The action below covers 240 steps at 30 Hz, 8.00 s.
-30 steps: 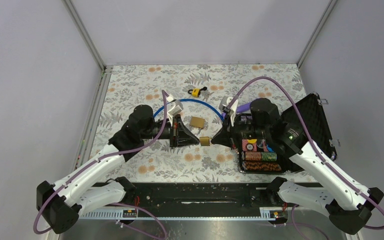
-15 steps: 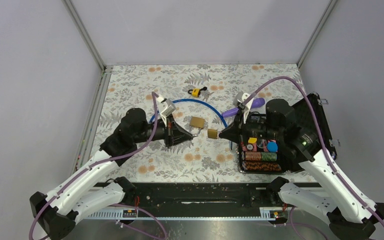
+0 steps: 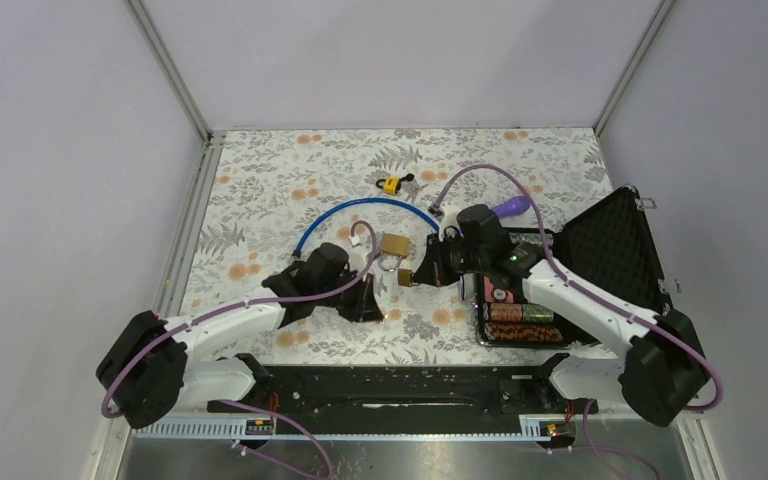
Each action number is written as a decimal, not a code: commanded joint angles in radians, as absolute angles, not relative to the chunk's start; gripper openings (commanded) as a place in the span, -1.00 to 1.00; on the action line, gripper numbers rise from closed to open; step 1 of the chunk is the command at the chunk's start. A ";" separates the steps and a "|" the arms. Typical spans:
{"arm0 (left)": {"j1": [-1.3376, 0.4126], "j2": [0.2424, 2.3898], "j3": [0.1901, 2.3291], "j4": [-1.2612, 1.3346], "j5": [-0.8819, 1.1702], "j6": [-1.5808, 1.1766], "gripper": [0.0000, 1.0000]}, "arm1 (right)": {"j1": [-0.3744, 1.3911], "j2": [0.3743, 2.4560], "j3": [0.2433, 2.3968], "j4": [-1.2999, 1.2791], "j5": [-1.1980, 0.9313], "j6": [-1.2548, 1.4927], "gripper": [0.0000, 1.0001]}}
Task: Lock with the key
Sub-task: Place the lock at the center of the board, then pick up the lock from the center of the board, then lock the lock.
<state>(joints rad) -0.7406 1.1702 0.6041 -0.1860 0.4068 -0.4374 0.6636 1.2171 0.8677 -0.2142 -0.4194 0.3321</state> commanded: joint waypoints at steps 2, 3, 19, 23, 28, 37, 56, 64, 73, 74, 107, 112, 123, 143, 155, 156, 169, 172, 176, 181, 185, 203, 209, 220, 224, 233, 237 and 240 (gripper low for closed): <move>-0.791 1.237 0.540 0.062 0.429 -0.474 -1.00 | 0.658 1.309 0.783 0.063 -0.401 0.501 -1.00; -0.798 1.256 0.534 0.088 0.420 -0.474 -1.00 | 0.659 1.333 0.761 0.095 -0.419 0.518 -1.00; -0.816 1.398 0.557 0.089 0.255 -0.463 -0.31 | 0.696 1.598 0.729 0.127 -0.414 0.565 -1.00; -0.815 1.376 0.564 0.072 0.203 -0.476 0.12 | 0.699 1.624 0.747 0.083 -0.452 0.568 -0.87; -0.795 1.296 0.598 -0.006 0.044 -0.507 0.21 | 0.700 1.638 0.767 -0.042 -0.475 0.540 -0.87; -0.605 1.266 0.750 -0.308 -0.360 -0.633 0.62 | 0.701 1.560 0.749 -0.118 -0.403 0.528 0.08; -0.328 1.786 1.165 -0.522 -0.423 -0.390 0.32 | 0.695 1.344 0.859 -0.259 -0.227 0.524 0.46; -0.243 1.877 1.239 -0.572 -0.222 -0.370 0.16 | 0.695 1.346 0.877 -0.267 -0.236 0.533 0.44; -0.245 1.899 1.256 -0.637 -0.150 -0.363 -0.56 | 0.694 1.348 0.903 -0.273 -0.248 0.541 0.43; -0.245 1.898 1.255 -0.641 -0.150 -0.365 -0.76 | 0.695 1.347 0.906 -0.274 -0.249 0.541 0.43; -0.670 1.281 1.279 -0.754 -0.508 -0.232 -1.00 | 0.693 1.207 0.800 0.343 0.131 0.221 0.48; -0.692 1.249 1.287 -0.757 -0.449 -0.232 -1.00 | 0.693 1.296 0.807 0.435 0.089 0.161 0.48; -0.708 1.202 1.275 -0.755 -0.374 -0.233 -1.00 | 0.693 1.614 0.982 0.717 -0.132 -0.126 0.52; -0.711 1.123 1.278 -0.755 -0.262 -0.236 -1.00 | 0.693 1.841 1.278 0.726 -0.291 -0.287 -0.22; -0.710 1.142 1.352 -0.686 -0.173 -0.256 -1.00 | 0.692 1.584 1.163 0.710 -0.275 -0.457 -1.00; -0.710 1.146 1.366 -0.686 -0.169 -0.258 -1.00 | 0.692 1.562 1.154 0.711 -0.272 -0.469 -1.00; -0.692 1.150 1.449 -0.654 -0.113 -0.234 0.19 | 0.692 1.301 1.057 0.709 -0.279 -0.590 -1.00; -0.656 1.135 1.471 -0.644 0.003 -0.239 0.21 | 0.693 1.262 1.062 0.646 -0.296 -0.628 -1.00; -0.620 1.101 1.462 -0.602 0.217 -0.239 0.25 | 0.693 1.238 1.065 0.603 -0.295 -0.659 -1.00; -0.587 1.086 1.442 -0.577 0.394 -0.254 0.11 | 0.693 1.222 1.100 0.507 -0.321 -0.662 -1.00; -0.574 1.077 1.430 -0.571 0.505 -0.288 0.11 | 0.692 1.220 1.152 0.394 -0.355 -0.694 -1.00; -0.492 1.102 1.378 -0.566 0.638 -0.377 0.15 | 0.693 1.208 1.152 0.362 -0.319 -0.764 -1.00; -0.492 1.095 1.330 -0.562 0.684 -0.337 0.10 | 0.693 1.223 1.194 0.308 -0.310 -0.732 -1.00; -0.492 1.082 1.288 -0.523 0.768 -0.323 -0.03 | 0.693 1.244 1.223 0.268 -0.297 -0.720 -1.00; -0.492 1.070 1.267 -0.489 0.790 -0.322 0.10 | 0.693 1.247 1.232 0.256 -0.301 -0.716 -1.00; -0.492 1.074 1.258 -0.452 0.820 -0.339 -0.52 | 0.692 1.248 1.234 0.253 -0.294 -0.697 -1.00; -0.492 1.071 1.256 -0.424 0.792 -0.335 -1.00 | 0.693 1.244 1.223 0.275 -0.289 -0.680 -1.00; -0.492 1.055 1.260 -0.383 0.734 -0.333 -1.00 | 0.692 1.235 1.203 0.305 -0.278 -0.665 -1.00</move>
